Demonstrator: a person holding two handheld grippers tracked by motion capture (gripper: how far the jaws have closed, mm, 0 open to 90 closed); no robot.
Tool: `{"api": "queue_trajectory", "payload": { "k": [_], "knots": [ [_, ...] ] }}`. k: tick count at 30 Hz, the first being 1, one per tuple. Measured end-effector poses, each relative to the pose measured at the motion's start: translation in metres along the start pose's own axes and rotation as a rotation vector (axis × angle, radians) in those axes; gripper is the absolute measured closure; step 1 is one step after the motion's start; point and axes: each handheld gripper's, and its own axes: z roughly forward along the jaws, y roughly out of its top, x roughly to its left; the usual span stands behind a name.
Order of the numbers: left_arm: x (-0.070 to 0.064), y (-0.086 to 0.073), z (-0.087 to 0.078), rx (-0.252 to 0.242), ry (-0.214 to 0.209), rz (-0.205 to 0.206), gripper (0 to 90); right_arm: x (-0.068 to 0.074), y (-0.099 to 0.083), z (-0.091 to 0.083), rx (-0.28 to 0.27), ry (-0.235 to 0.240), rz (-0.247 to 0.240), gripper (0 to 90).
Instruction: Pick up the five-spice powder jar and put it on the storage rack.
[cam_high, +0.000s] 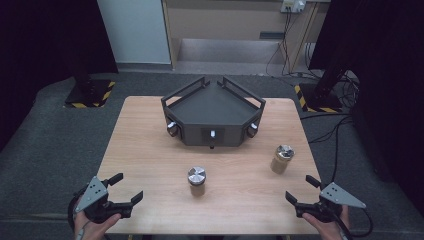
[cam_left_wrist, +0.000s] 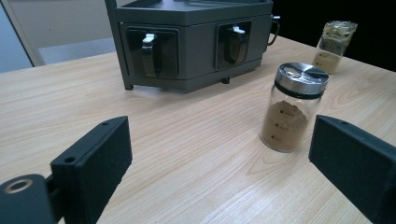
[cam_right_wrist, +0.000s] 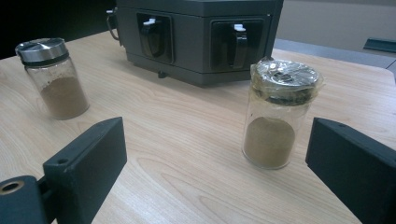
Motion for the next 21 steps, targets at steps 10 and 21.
{"api": "queue_trajectory", "payload": {
  "k": [10,21],
  "knots": [
    [0.0004,-0.0001,0.0033,-0.005,-0.011,-0.006,3.8,-0.0027,-0.0035,-0.0002,-0.011,0.000,0.018,5.4],
    [0.0026,0.0007,0.0063,0.001,-0.026,-0.007,3.1,-0.0032,-0.0042,-0.0014,-0.014,0.010,0.023,4.0]
  ]
}}
